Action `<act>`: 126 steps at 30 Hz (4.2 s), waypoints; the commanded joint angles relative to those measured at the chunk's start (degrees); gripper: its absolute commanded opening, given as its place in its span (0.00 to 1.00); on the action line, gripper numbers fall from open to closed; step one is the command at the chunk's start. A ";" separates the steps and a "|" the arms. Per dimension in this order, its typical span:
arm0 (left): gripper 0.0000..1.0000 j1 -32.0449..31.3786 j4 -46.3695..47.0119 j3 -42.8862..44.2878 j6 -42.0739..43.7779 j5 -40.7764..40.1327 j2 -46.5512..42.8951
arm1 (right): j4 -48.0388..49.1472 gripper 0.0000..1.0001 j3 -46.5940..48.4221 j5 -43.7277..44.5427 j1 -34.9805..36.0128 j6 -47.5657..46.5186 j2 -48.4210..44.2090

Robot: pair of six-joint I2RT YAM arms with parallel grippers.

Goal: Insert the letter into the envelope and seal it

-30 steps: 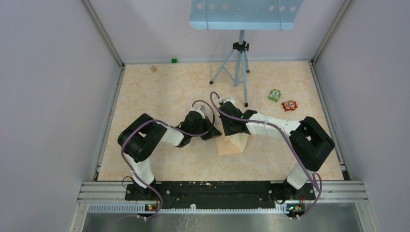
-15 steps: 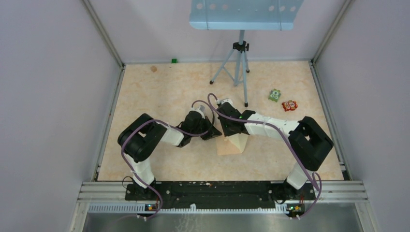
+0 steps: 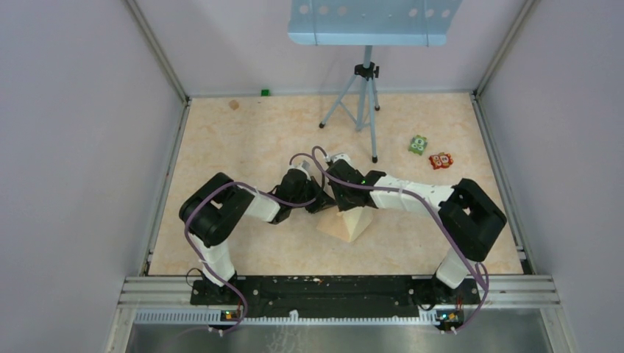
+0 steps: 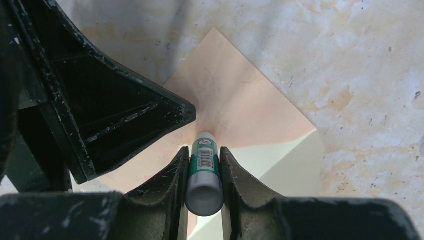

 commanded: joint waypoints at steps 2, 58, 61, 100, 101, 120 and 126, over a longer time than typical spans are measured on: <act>0.00 0.09 -4.70 -1.84 -0.37 -5.30 2.38 | -0.12 0.00 -1.91 -3.15 1.87 1.78 -0.83; 0.00 1.38 -4.49 -2.54 0.50 -4.54 3.47 | -1.34 0.00 -2.82 5.20 5.68 7.41 -1.25; 0.00 1.36 -4.69 -2.42 0.82 -4.40 3.57 | -0.80 0.00 -2.06 5.40 4.76 7.11 -0.61; 0.00 1.50 -5.31 -1.75 0.73 -3.79 4.84 | 2.42 0.00 0.08 8.46 -1.34 5.64 1.52; 0.00 1.49 -5.38 -1.69 0.69 -3.79 4.82 | 2.48 0.00 0.23 8.39 -1.33 5.58 1.68; 0.00 1.48 -5.41 -1.79 0.15 -3.98 5.15 | 1.66 0.00 0.10 10.28 -4.35 4.06 2.09; 0.00 1.44 -5.31 -1.70 0.02 -3.75 5.54 | 2.22 0.00 1.38 10.31 -4.42 3.30 3.05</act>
